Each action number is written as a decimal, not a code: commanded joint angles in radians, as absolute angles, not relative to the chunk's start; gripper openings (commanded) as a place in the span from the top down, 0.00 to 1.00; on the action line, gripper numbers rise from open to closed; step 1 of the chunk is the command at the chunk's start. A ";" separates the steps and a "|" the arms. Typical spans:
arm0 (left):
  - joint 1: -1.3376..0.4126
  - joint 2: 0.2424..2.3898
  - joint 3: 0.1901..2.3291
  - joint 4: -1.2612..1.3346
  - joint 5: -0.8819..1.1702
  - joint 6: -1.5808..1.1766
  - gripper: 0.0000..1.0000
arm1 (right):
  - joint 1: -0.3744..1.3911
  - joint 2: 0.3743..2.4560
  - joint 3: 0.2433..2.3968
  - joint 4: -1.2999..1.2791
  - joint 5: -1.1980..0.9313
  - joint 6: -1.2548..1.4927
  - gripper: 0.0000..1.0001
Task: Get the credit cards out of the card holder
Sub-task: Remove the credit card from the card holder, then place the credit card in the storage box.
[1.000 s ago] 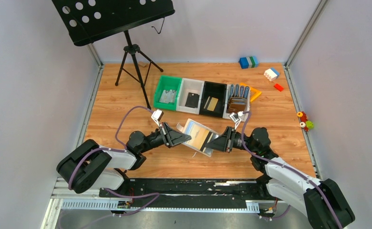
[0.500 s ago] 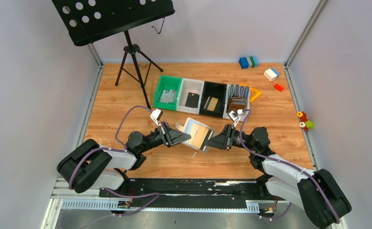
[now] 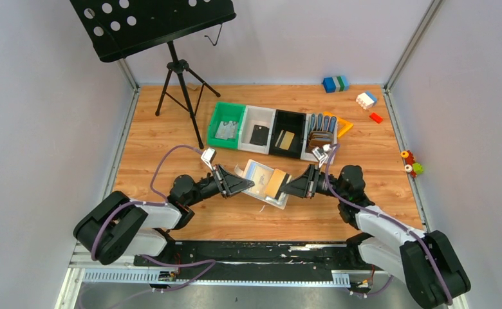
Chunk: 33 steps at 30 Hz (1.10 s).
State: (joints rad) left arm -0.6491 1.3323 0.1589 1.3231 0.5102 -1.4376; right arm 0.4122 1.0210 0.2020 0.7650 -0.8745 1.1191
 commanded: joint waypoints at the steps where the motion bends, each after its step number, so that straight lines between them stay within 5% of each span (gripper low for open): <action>1: -0.603 1.220 0.144 1.121 0.482 -1.325 1.00 | 0.310 1.007 0.314 0.453 -0.907 0.929 1.00; 11: -0.596 0.965 0.284 0.305 0.291 -0.916 1.00 | 0.234 1.213 0.735 -0.141 -0.790 0.552 1.00; 19: -0.597 1.009 0.350 0.151 0.256 -0.789 1.00 | 0.232 1.484 1.131 -0.426 -0.532 0.376 1.00; 33: -0.598 1.000 0.417 -0.048 0.114 -0.623 1.00 | 0.253 1.921 1.580 -0.612 -0.384 0.306 1.00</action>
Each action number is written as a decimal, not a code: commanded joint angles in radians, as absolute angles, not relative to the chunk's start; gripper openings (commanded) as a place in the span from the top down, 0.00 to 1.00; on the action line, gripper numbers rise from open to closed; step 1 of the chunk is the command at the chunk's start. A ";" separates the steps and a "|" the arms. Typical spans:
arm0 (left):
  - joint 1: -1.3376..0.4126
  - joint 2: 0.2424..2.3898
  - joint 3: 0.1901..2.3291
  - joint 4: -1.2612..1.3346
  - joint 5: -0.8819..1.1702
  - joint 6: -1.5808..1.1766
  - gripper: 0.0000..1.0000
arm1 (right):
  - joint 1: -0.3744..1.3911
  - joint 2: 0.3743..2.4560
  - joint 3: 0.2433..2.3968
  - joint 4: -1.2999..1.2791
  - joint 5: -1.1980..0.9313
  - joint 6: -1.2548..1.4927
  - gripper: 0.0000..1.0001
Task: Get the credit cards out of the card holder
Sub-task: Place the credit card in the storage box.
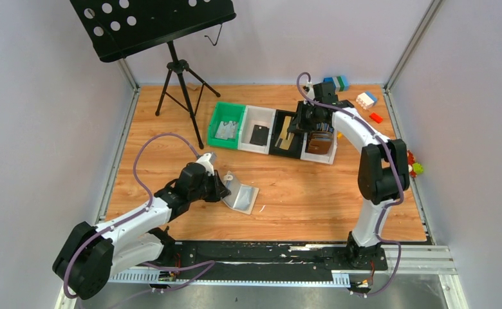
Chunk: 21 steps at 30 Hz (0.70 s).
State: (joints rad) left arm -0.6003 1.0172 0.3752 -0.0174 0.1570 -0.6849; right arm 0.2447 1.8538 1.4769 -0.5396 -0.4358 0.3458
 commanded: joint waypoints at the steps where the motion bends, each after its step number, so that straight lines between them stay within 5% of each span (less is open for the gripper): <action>1: -0.598 1.002 0.417 -0.050 0.112 -0.617 1.00 | 0.255 1.944 1.602 -0.627 -0.382 0.302 1.00; 9: -0.616 1.009 0.436 -0.089 0.060 -0.582 1.00 | 0.280 2.045 1.675 -0.647 -0.330 0.293 0.99; 14: -0.668 1.023 0.481 -0.145 -0.012 -0.554 1.00 | 0.287 2.037 1.697 -0.677 -0.246 0.290 0.77; 21: -0.790 1.084 0.574 -0.244 -0.187 -0.522 0.97 | 0.298 1.928 1.697 -0.703 -0.172 0.261 0.59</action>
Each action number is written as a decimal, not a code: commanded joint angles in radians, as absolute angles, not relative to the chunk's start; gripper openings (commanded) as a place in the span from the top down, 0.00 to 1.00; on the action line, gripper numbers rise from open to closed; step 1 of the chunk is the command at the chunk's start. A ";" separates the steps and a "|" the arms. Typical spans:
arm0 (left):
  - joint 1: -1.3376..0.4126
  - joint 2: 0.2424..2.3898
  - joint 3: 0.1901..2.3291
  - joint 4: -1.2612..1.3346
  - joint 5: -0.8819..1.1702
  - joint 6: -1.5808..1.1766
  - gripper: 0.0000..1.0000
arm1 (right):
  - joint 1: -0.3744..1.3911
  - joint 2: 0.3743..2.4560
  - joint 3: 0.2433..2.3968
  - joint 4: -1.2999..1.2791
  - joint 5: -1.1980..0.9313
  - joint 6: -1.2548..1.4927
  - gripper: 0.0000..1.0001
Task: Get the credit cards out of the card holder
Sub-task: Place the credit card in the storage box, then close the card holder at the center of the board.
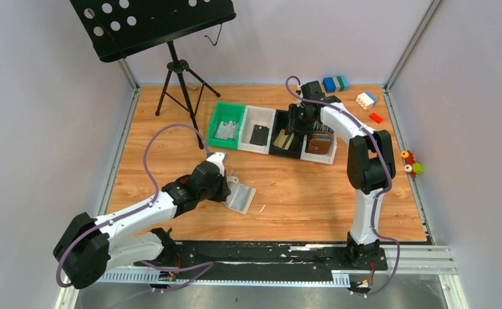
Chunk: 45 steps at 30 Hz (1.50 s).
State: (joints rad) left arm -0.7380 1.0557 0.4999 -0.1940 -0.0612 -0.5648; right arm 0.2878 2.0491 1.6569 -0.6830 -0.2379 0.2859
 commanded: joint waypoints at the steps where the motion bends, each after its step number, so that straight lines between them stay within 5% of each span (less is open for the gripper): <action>1: -0.806 1.097 0.585 -0.255 -0.209 -0.519 0.96 | 0.300 1.906 1.685 -0.699 -0.174 0.261 0.58; 4: -0.866 1.138 0.637 -0.298 -0.287 -0.508 0.87 | 0.304 1.823 1.629 -0.674 -0.199 0.265 0.55; 8: -0.951 1.212 0.699 -0.350 -0.344 -0.497 0.59 | 0.304 1.694 1.493 -0.623 -0.239 0.277 0.53; 12: -1.015 1.270 0.744 -0.368 -0.349 -0.486 0.43 | 0.304 1.558 1.358 -0.573 -0.272 0.294 0.52; 33: -0.972 1.450 0.678 -0.103 0.039 -0.520 0.44 | 0.234 1.091 0.874 -0.460 -0.401 0.297 0.52; 37: -0.970 1.309 0.708 -0.208 -0.023 -0.491 0.29 | 0.218 0.952 0.773 -0.372 -0.302 0.280 0.52; 40: -0.963 1.186 0.752 -0.295 -0.120 -0.444 0.01 | 0.216 0.847 0.681 -0.250 -0.235 0.265 0.46; 41: -0.960 1.157 0.769 -0.318 -0.144 -0.429 0.00 | 0.216 0.818 0.655 -0.213 -0.232 0.240 0.44; 45: -0.946 1.073 0.824 -0.359 -0.271 -0.349 0.00 | 0.216 0.705 0.574 -0.116 -0.109 0.246 0.01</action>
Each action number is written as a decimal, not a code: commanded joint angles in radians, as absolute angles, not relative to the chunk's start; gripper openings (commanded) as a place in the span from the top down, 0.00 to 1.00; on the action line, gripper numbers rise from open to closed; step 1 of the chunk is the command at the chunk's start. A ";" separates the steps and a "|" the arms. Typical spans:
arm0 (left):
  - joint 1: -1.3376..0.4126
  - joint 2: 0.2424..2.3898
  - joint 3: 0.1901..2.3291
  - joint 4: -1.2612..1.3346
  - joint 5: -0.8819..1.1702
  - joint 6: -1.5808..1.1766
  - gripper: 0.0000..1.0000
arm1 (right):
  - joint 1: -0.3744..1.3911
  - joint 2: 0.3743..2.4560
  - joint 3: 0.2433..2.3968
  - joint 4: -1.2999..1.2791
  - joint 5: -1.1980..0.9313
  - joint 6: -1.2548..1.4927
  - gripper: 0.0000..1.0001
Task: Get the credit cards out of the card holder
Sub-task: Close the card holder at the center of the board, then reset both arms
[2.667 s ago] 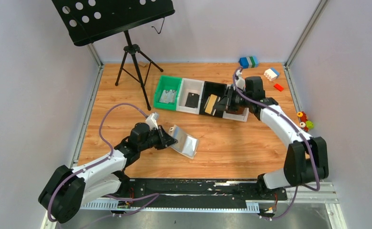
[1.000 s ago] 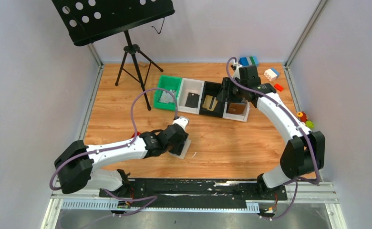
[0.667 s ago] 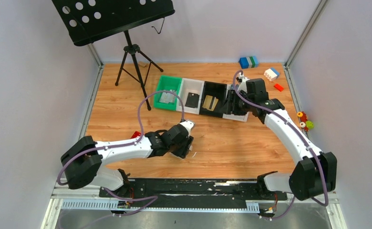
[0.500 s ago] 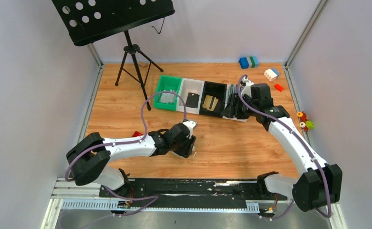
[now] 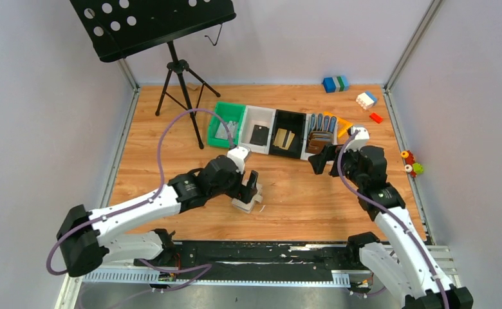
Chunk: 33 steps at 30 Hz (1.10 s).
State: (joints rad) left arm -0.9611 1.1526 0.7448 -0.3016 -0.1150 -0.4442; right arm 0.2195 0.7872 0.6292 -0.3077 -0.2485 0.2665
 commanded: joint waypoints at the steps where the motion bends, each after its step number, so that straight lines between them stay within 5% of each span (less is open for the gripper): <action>1: -0.943 1.053 0.832 -0.357 -0.310 -0.330 0.00 | 0.217 0.682 0.553 -0.091 -0.086 0.242 0.00; 8: -0.862 0.859 0.679 -0.089 -0.620 -0.140 0.00 | 0.201 0.624 0.489 -0.020 0.109 0.126 0.01; 20: -0.448 0.851 0.358 0.348 -0.667 -0.083 0.00 | 0.098 0.812 0.356 0.288 0.215 -0.027 0.04; 33: -0.197 1.112 0.234 0.734 -0.378 0.007 0.00 | 0.007 1.040 0.216 0.681 0.058 -0.005 0.05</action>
